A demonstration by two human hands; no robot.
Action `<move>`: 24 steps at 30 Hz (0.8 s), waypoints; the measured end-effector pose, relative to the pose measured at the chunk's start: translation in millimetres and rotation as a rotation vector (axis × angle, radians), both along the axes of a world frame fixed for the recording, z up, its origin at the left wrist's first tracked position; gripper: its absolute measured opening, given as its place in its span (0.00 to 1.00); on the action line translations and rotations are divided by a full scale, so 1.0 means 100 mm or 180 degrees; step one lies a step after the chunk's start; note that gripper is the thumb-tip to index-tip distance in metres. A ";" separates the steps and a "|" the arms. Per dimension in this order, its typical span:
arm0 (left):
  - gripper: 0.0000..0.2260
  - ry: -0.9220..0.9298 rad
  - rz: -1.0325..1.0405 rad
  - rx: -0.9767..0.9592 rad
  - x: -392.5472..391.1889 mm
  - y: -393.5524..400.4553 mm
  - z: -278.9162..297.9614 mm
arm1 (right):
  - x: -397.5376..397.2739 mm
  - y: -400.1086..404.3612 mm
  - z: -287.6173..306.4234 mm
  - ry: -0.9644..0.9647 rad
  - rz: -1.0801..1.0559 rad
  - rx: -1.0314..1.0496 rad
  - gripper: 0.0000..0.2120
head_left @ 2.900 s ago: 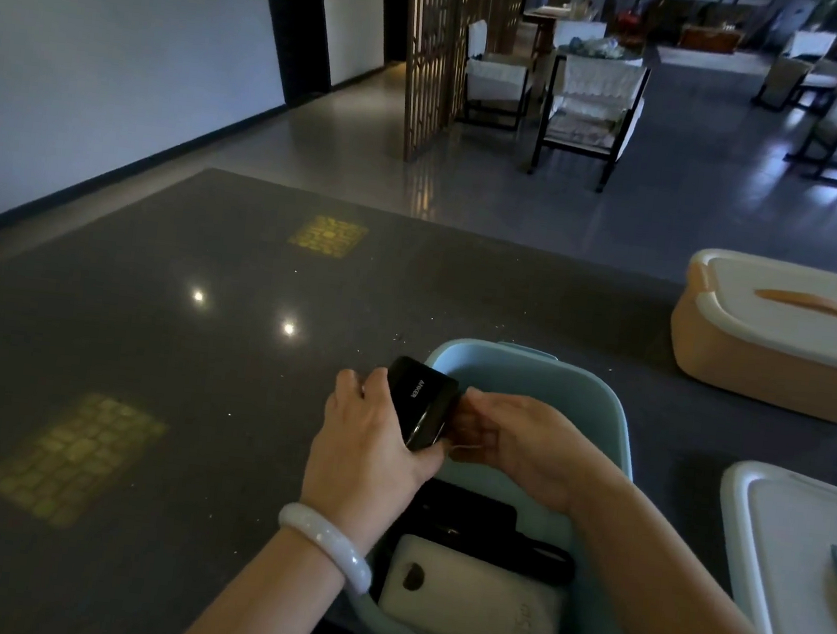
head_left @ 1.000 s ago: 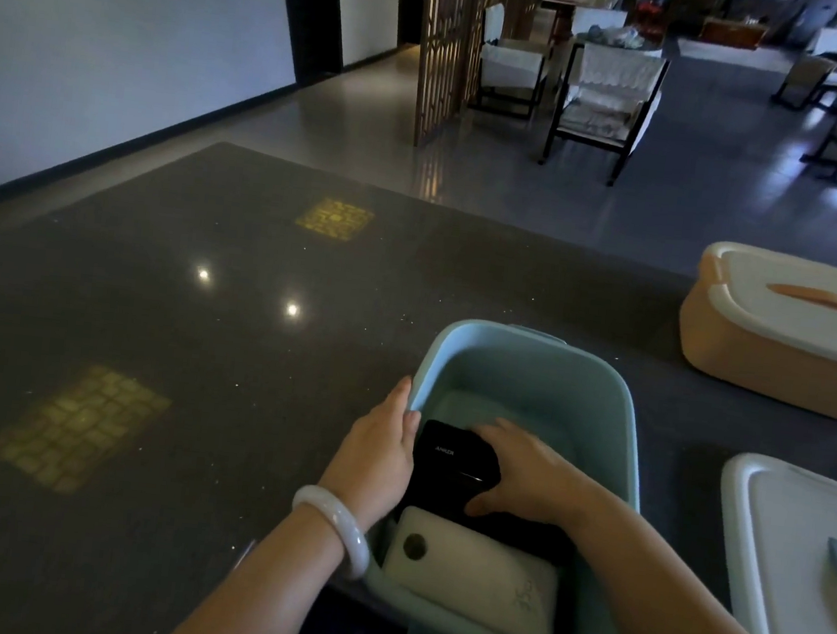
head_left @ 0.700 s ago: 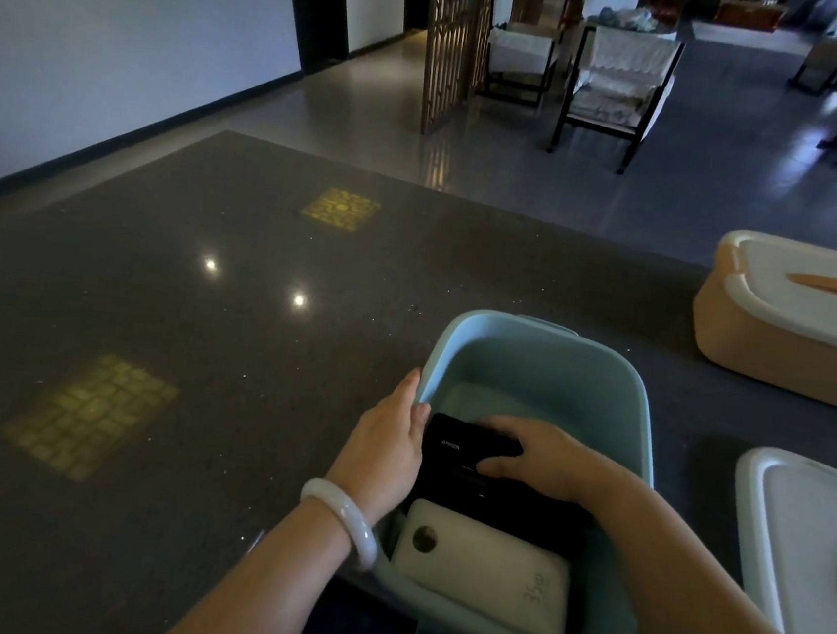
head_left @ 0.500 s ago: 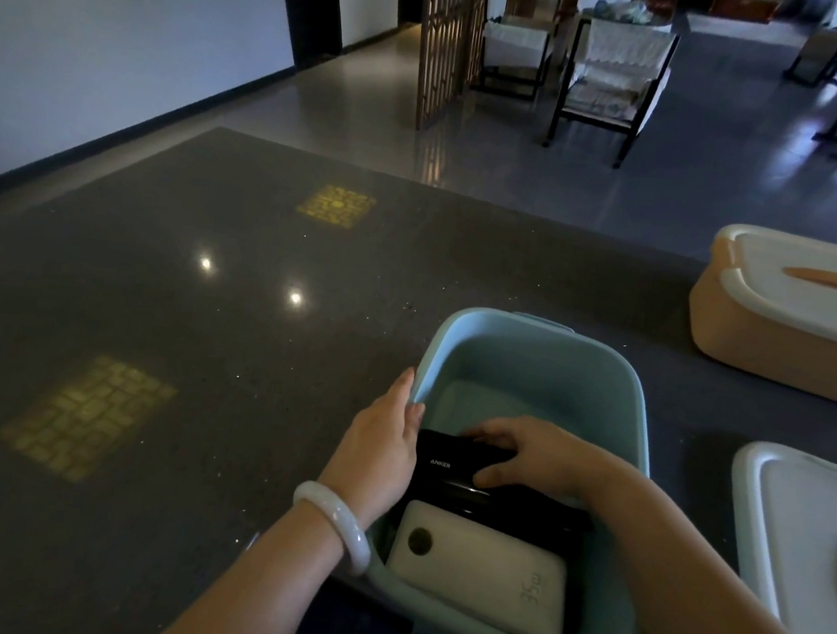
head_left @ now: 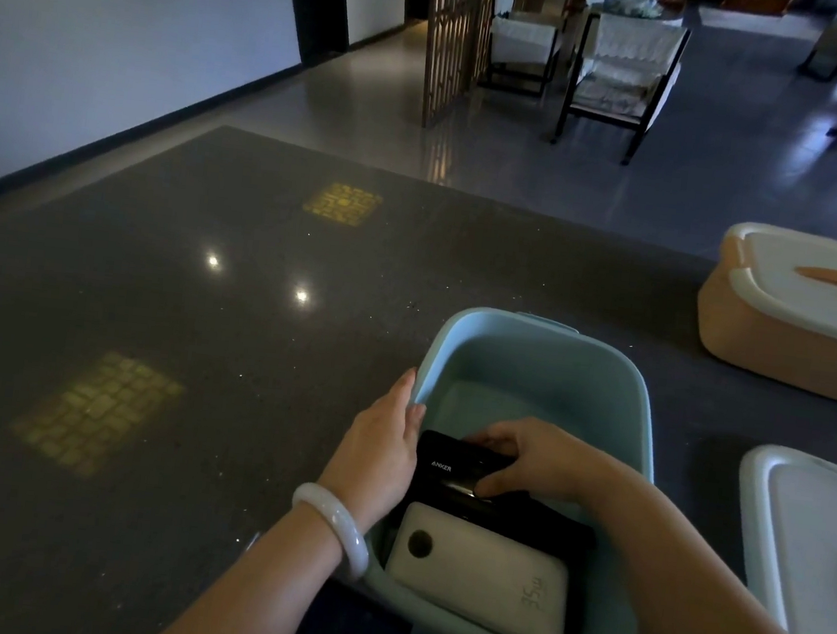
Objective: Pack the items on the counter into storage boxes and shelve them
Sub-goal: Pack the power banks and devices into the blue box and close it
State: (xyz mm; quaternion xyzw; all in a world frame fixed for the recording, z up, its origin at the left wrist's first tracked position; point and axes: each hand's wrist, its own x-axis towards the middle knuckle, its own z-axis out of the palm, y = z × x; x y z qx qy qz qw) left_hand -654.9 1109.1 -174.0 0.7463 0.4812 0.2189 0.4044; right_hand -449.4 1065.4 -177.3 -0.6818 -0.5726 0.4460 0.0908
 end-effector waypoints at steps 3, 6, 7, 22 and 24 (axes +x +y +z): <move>0.22 0.0018 -0.0007 0.0014 0.00 0.00 0.00 | 0.00 -0.01 0.00 0.0036 -0.0014 0.0007 0.26; 0.22 0.0072 -0.0017 0.0061 0.00 0.00 0.00 | -0.01 -0.02 0.01 0.0014 0.0003 0.0020 0.27; 0.22 0.0099 -0.0027 0.0081 0.00 0.00 0.00 | -0.01 -0.02 0.02 0.0000 0.0017 0.0025 0.27; 0.18 0.0129 -0.0201 0.0013 -0.04 0.01 0.08 | -0.05 0.05 0.08 -0.0220 -0.0369 0.0664 0.19; 0.15 0.0167 -0.0265 0.0051 -0.07 0.05 0.15 | -0.08 0.13 0.18 -0.0367 -0.0582 0.1185 0.14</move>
